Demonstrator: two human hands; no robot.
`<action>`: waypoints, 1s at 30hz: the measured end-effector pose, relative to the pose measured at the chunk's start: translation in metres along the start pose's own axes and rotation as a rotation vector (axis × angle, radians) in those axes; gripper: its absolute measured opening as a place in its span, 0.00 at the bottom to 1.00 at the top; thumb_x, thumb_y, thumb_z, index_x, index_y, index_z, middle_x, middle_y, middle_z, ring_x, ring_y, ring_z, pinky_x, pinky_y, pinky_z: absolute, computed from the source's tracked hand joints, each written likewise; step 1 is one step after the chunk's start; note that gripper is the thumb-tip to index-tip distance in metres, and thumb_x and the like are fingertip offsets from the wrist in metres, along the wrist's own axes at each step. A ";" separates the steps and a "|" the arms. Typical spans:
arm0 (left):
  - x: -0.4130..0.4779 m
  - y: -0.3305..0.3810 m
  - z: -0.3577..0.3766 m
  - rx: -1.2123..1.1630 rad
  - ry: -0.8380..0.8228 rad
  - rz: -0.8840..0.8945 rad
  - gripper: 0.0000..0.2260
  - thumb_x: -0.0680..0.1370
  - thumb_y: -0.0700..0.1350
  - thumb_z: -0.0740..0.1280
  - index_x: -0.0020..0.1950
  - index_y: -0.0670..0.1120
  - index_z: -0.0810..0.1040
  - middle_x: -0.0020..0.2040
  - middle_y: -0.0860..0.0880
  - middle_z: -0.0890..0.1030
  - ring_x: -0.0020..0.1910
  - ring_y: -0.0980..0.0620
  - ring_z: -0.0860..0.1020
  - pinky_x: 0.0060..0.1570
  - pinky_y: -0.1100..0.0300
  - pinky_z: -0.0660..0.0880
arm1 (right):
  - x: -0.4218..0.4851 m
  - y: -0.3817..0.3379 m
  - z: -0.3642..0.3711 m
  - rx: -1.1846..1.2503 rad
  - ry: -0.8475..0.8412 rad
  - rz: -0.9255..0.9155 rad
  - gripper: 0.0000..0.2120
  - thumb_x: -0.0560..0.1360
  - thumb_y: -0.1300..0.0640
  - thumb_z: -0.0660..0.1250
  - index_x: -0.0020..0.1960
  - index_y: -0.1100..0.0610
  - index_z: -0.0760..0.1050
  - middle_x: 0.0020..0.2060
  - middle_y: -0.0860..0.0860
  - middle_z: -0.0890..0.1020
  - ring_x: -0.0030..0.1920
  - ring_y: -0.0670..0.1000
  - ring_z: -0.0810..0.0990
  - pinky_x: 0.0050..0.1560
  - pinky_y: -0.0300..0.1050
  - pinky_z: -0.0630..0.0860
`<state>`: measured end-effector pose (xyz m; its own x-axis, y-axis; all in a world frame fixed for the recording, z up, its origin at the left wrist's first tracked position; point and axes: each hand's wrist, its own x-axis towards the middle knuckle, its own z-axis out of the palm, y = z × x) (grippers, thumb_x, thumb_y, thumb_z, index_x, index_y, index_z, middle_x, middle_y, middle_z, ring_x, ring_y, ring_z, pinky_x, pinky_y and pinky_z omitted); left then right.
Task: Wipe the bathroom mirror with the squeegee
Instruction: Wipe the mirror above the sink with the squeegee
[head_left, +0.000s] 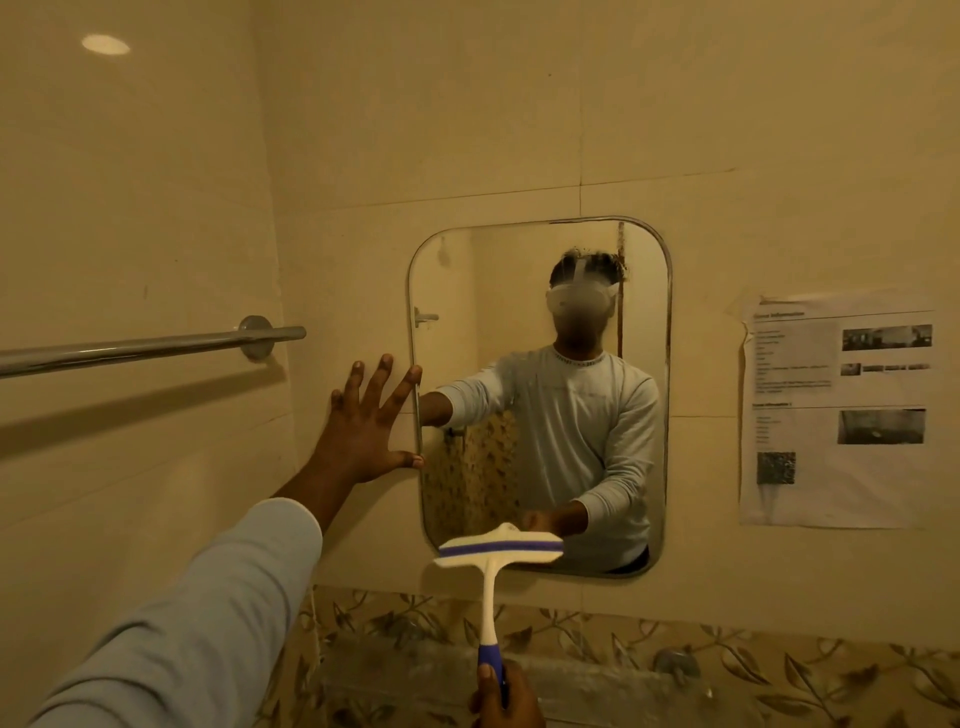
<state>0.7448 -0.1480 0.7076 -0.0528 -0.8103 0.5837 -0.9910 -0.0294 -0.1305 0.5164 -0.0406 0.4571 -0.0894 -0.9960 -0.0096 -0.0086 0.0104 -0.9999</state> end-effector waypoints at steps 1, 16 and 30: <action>0.000 0.000 0.000 -0.002 0.001 0.000 0.61 0.65 0.77 0.70 0.79 0.64 0.27 0.81 0.52 0.26 0.81 0.36 0.32 0.77 0.29 0.49 | -0.003 0.003 0.001 -0.016 0.022 -0.019 0.10 0.81 0.61 0.69 0.42 0.57 0.75 0.32 0.57 0.78 0.32 0.54 0.75 0.36 0.39 0.70; -0.002 0.012 -0.036 -0.090 -0.074 -0.029 0.53 0.69 0.73 0.70 0.84 0.60 0.42 0.84 0.49 0.39 0.82 0.37 0.46 0.76 0.30 0.54 | 0.007 -0.112 -0.086 0.330 -0.153 -0.258 0.05 0.84 0.55 0.63 0.58 0.52 0.77 0.36 0.53 0.84 0.31 0.50 0.80 0.29 0.42 0.75; -0.065 0.228 -0.073 -1.478 0.038 -0.283 0.23 0.83 0.63 0.54 0.68 0.52 0.78 0.54 0.51 0.85 0.51 0.56 0.84 0.43 0.66 0.78 | 0.039 -0.236 -0.113 0.170 -0.133 -0.617 0.11 0.81 0.54 0.69 0.62 0.50 0.81 0.52 0.46 0.87 0.53 0.48 0.86 0.51 0.44 0.84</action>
<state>0.5135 -0.0591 0.6986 0.1757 -0.8630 0.4737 -0.1951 0.4412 0.8760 0.4022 -0.0723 0.6936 0.0053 -0.8172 0.5763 0.1401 -0.5700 -0.8096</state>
